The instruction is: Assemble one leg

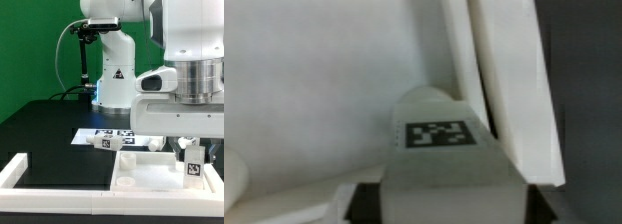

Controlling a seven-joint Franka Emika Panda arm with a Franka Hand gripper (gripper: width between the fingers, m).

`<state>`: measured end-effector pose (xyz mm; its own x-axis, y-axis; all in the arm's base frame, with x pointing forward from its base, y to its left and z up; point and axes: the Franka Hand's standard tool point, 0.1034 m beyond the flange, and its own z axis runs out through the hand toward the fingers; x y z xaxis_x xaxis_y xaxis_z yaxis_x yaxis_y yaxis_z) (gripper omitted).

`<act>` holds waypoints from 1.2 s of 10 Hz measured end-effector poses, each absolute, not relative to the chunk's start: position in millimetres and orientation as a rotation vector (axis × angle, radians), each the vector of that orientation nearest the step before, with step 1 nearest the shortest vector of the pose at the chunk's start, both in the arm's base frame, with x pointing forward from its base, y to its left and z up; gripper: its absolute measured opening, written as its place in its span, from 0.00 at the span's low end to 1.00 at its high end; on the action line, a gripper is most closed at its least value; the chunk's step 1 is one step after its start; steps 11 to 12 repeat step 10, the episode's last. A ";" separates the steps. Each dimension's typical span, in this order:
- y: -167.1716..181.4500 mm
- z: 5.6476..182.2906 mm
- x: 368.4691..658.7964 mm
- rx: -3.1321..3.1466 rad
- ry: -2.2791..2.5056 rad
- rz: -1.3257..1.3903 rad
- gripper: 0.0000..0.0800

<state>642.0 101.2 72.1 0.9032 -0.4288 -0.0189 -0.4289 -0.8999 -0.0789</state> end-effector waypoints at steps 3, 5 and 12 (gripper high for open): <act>87.4 72.4 640.3 -2.938 0.927 0.011 0.36; 87.7 72.4 640.4 -2.945 0.900 0.010 0.36; 90.3 90.5 647.8 -2.928 0.881 -0.034 0.79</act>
Offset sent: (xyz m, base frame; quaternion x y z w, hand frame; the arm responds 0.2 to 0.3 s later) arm 0.0000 0.0000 0.0000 0.0000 0.0000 0.0000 1.0000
